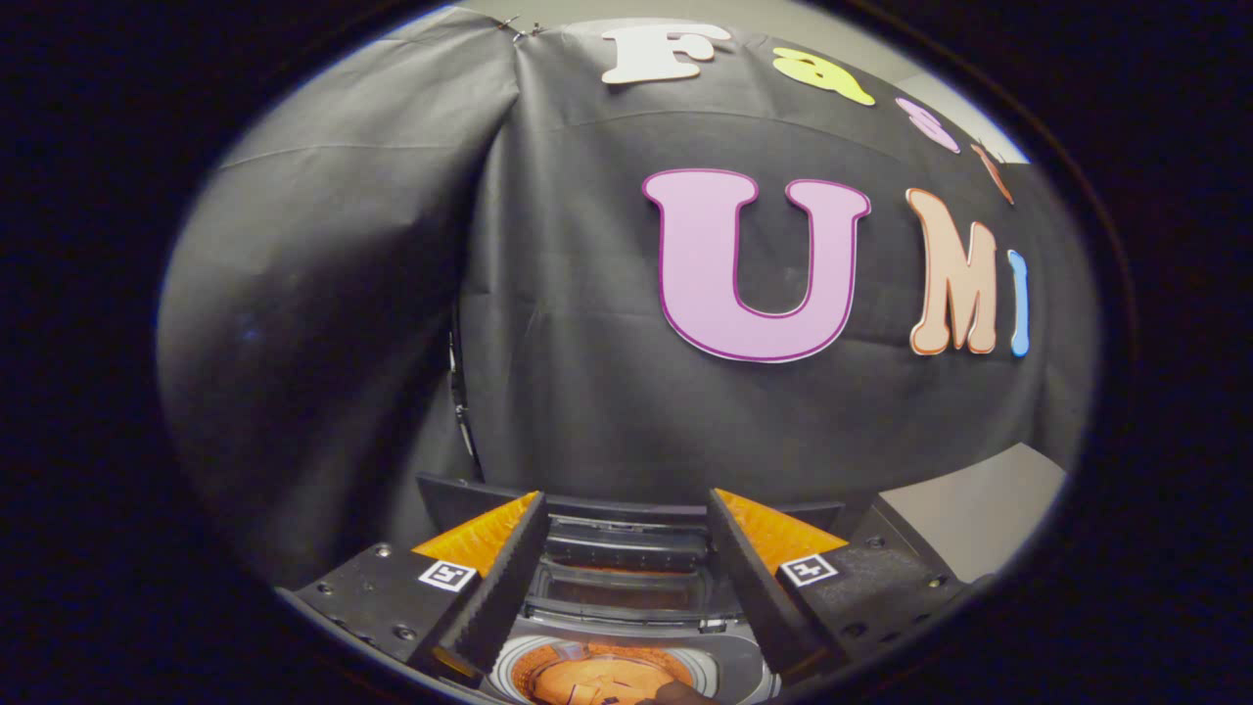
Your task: Put the clothes into the washing machine and then close the washing machine lid.
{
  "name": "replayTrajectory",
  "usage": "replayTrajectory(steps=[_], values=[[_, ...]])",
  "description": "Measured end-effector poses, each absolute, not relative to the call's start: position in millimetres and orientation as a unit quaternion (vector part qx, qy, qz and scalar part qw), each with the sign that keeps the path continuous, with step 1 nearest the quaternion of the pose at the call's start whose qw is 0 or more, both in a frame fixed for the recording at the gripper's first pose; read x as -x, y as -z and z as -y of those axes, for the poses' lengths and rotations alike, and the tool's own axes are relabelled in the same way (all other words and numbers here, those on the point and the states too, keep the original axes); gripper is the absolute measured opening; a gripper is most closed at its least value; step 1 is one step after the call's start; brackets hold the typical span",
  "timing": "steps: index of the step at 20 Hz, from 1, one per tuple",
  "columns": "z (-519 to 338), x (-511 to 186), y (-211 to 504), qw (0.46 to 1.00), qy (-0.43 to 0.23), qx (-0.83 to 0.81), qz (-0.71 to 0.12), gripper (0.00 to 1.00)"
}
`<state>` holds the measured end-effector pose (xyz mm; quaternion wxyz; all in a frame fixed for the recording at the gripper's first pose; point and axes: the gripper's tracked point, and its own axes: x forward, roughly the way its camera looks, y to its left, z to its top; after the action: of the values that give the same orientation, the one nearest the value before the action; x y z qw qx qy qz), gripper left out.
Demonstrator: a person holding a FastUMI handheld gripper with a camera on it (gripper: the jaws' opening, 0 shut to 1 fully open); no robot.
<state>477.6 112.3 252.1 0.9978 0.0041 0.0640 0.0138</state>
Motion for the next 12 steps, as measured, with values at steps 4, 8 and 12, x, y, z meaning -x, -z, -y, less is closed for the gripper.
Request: replayTrajectory(steps=[4,8,12], values=[[-112.4,-502.7,-243.4,0.996,0.006,-0.017,-0.085,0.97],[-104.4,-521.1,-235.9,0.995,0.028,-0.017,-0.099,0.97],[-102.4,-530.2,-219.8,0.990,0.037,-0.024,-0.134,0.96]])
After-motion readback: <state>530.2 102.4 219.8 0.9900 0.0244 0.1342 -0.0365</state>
